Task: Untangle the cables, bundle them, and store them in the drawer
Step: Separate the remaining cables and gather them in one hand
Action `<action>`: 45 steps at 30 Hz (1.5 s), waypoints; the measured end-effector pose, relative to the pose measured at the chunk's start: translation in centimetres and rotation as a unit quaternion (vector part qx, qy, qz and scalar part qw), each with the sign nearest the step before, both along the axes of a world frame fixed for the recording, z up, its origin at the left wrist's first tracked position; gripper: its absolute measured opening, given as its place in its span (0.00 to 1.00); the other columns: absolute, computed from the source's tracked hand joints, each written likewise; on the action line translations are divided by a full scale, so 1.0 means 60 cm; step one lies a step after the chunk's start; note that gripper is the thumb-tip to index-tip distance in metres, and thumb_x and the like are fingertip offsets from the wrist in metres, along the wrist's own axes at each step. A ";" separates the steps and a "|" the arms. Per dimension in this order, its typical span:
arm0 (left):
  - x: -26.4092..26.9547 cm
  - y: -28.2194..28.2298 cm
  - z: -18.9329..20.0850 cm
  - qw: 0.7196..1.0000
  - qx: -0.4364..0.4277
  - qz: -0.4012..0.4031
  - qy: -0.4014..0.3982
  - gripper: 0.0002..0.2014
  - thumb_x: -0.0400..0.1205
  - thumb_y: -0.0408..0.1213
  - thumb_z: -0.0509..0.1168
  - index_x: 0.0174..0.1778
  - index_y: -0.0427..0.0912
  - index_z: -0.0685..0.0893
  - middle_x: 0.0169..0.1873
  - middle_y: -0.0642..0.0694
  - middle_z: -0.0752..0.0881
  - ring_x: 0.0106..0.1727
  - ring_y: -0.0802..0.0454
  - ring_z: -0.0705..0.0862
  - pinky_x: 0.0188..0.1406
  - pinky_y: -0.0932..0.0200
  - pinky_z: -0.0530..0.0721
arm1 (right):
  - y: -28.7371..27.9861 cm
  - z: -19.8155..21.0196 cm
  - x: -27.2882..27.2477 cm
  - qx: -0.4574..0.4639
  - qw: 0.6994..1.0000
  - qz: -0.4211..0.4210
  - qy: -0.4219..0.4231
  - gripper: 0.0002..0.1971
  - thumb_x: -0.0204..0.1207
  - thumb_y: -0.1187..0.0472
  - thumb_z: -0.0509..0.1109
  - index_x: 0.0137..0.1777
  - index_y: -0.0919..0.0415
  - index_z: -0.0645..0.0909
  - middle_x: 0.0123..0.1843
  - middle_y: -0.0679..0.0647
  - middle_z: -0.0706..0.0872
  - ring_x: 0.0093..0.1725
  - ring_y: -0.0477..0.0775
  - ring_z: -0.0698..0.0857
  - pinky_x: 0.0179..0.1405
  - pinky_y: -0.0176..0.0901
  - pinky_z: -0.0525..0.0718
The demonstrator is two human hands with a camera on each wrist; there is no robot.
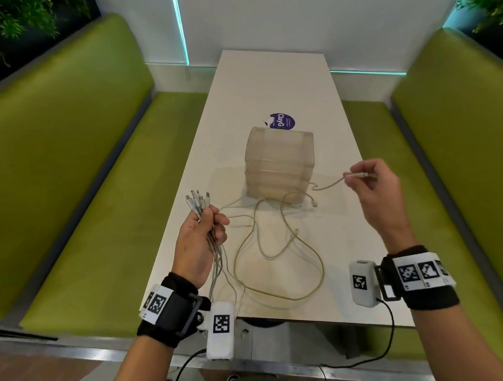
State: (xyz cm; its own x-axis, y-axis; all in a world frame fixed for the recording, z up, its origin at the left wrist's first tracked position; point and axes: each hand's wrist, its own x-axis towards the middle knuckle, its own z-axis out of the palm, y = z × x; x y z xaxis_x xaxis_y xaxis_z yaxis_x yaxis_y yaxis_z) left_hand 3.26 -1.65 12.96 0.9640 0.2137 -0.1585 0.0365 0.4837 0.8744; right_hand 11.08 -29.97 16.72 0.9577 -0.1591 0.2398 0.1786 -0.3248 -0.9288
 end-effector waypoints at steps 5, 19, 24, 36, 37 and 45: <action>0.012 -0.029 0.016 0.999 0.004 -0.027 -0.033 0.11 0.88 0.33 0.50 0.45 0.37 0.76 0.34 0.44 0.90 0.35 0.51 0.88 0.37 0.61 0.86 | 0.048 0.062 -0.025 0.120 0.970 0.207 0.044 0.20 0.69 0.76 0.74 0.53 0.57 0.72 0.46 0.62 0.81 0.45 0.66 0.88 0.42 0.44 0.88; 0.014 -0.081 0.021 0.997 0.023 -0.075 -0.004 0.13 0.89 0.34 0.51 0.58 0.38 0.81 0.46 0.43 0.92 0.44 0.44 0.90 0.55 0.48 0.87 | 0.192 0.010 -0.028 0.032 0.966 0.238 0.096 0.11 0.64 0.63 0.82 0.43 0.52 0.84 0.40 0.45 0.82 0.39 0.46 0.79 0.40 0.38 0.80; 0.010 -0.069 0.014 0.997 -0.041 -0.066 0.005 0.11 0.89 0.34 0.51 0.54 0.36 0.78 0.25 0.49 0.80 0.25 0.55 0.74 0.32 0.59 0.78 | 0.195 0.000 -0.020 0.022 0.957 0.260 0.130 0.11 0.69 0.62 0.79 0.48 0.55 0.81 0.45 0.49 0.82 0.44 0.47 0.79 0.49 0.42 0.80; 0.015 0.002 0.045 0.990 -0.126 0.013 -0.062 0.12 0.89 0.36 0.50 0.45 0.39 0.77 0.23 0.53 0.71 0.22 0.59 0.65 0.24 0.66 0.67 | 0.149 -0.152 0.004 -0.239 0.890 0.340 0.186 0.09 0.81 0.64 0.63 0.43 0.60 0.85 0.38 0.45 0.84 0.37 0.44 0.81 0.43 0.39 0.77; 0.014 0.012 0.049 0.990 -0.123 0.025 -0.069 0.12 0.89 0.36 0.50 0.45 0.39 0.77 0.23 0.53 0.71 0.22 0.59 0.64 0.23 0.66 0.67 | 0.138 -0.161 0.014 -0.242 0.902 0.313 0.174 0.10 0.81 0.66 0.63 0.41 0.59 0.84 0.37 0.44 0.84 0.36 0.42 0.80 0.43 0.39 0.75; 0.004 0.052 0.053 0.987 -0.101 0.085 -0.095 0.12 0.89 0.36 0.49 0.46 0.40 0.76 0.23 0.54 0.70 0.22 0.60 0.64 0.23 0.66 0.68 | 0.090 -0.181 0.082 -0.282 0.928 0.203 0.131 0.07 0.77 0.62 0.70 0.39 0.59 0.87 0.42 0.56 0.90 0.45 0.58 0.86 0.51 0.52 0.80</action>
